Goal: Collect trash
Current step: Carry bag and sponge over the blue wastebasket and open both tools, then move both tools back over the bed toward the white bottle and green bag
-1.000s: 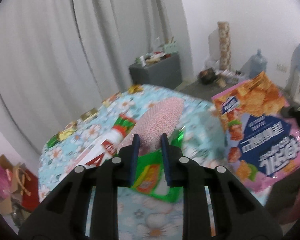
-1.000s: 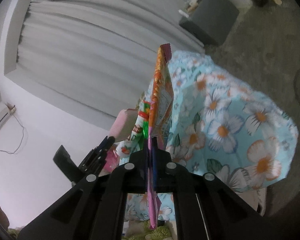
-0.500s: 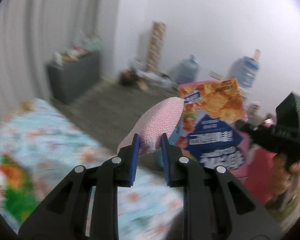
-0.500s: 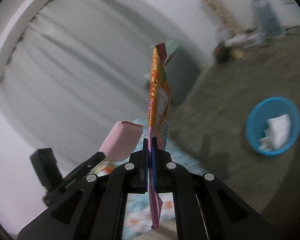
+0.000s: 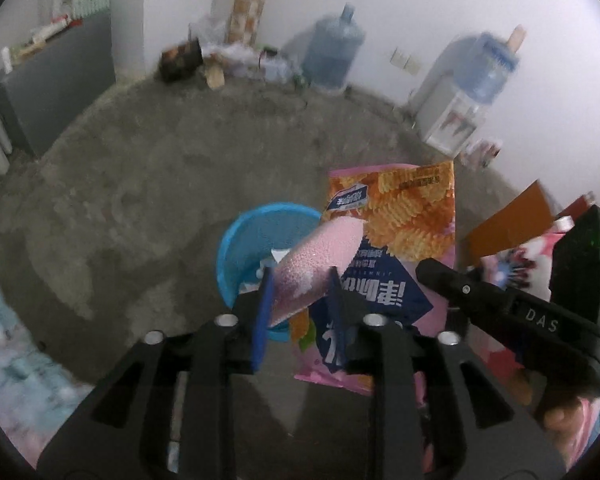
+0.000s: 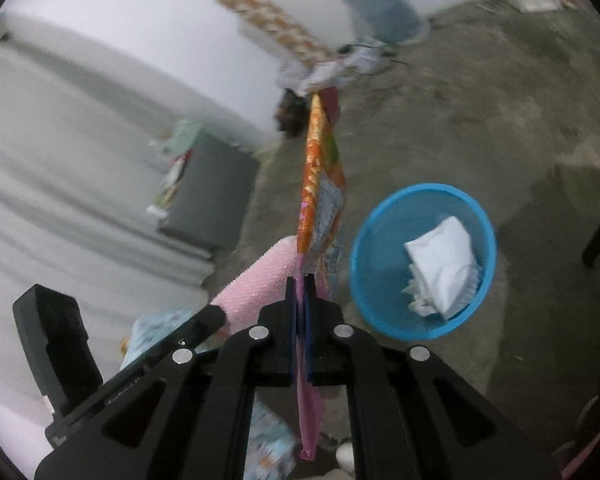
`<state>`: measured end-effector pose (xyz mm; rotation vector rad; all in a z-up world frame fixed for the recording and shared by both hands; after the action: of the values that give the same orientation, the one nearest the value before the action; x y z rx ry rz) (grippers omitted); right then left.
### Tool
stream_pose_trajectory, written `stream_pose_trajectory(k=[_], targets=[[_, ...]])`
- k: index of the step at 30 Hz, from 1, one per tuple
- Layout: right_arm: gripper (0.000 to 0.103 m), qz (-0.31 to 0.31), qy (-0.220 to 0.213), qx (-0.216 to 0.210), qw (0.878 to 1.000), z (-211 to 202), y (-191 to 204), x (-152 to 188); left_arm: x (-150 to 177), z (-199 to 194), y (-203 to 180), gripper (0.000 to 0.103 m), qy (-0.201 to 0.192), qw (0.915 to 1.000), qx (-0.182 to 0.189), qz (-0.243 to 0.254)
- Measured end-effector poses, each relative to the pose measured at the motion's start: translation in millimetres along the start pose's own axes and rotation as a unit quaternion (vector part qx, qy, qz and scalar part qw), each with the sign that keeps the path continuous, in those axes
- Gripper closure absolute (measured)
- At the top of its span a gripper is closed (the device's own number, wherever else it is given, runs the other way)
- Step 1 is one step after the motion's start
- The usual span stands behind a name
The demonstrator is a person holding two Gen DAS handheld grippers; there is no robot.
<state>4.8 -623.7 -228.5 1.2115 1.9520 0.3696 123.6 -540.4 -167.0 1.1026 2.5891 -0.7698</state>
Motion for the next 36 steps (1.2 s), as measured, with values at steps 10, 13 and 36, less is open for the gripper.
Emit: stream_pose_trajectory(k=[10,13,36], targets=[[0.058,0.074,0.076,0.09,0.99,51,-88,48,1,34,44,0.025,0.025,0.9947,-0.099,-0.012],[0.057,0.048,0.073,0.097,0.991,42,-85,53,-3,7,55,0.025,0.013,0.9949,-0.094,-0.032],[0.041,-0.224,0.091,-0.183,0.953,-41,248,76,192,-367,264,0.017,-0.27,0.9315,-0.117,-0.214]])
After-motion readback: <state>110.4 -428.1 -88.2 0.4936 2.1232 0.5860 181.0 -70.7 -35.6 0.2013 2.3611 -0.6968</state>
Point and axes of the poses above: each gripper's, at about its wrist camera, not at the fingertips, and z roughly the way its jaws point, y to its left, x to its underside, the point moved 6 cm from there along z, roughly the way its jaws point, and after that the axes turned 15 degrees about -z, right-handed, at the moved point
